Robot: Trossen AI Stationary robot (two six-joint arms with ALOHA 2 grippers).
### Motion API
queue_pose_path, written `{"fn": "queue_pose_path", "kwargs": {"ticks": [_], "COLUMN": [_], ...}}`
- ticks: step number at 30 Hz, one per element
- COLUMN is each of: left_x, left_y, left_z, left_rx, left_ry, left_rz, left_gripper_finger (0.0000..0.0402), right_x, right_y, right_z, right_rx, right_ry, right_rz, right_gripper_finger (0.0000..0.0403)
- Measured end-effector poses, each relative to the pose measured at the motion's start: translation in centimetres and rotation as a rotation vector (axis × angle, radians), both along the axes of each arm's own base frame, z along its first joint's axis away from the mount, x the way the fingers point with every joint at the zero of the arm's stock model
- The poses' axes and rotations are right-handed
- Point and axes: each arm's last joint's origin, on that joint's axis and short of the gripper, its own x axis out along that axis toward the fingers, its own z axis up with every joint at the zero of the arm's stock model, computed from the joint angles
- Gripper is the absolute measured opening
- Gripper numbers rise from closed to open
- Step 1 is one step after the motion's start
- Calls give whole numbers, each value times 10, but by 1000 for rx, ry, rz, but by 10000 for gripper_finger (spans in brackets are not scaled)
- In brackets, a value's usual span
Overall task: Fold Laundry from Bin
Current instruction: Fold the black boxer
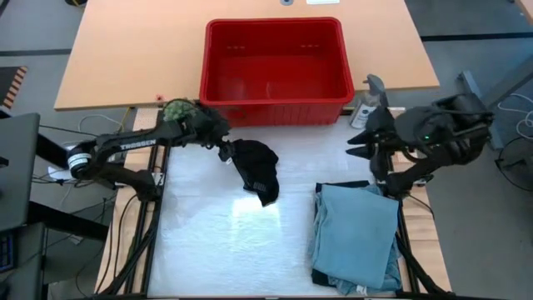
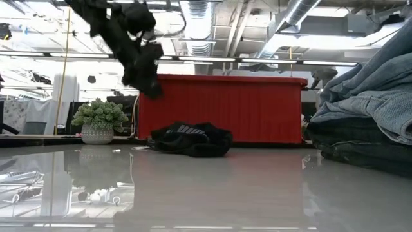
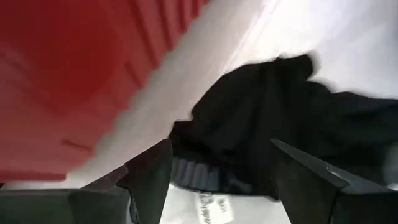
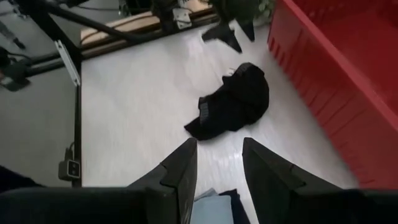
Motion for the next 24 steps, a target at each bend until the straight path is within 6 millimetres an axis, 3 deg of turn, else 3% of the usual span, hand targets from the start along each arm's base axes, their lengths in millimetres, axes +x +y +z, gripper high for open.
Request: {"fn": "queue_pose_path", "kwargs": {"ticks": [5, 16, 21, 24], "left_x": [2, 17, 25, 29], "left_y": [14, 37, 41, 39], "left_z": [-30, -87, -108, -116], "left_rx": [23, -12, -124, -223], "left_ry": [99, 264, 306, 354], "left_rz": [14, -17, -50, -5], "left_gripper_finger": [247, 247, 244, 212], "right_x": [-7, 1, -1, -1], "right_y": [6, 14, 17, 19], "right_z": [2, -1, -1, -1], "right_rx": [-1, -6, 5, 10], "right_ry": [-24, 0, -2, -2], "right_rz": [4, 45, 60, 70], "right_gripper_finger": [153, 153, 153, 153]}}
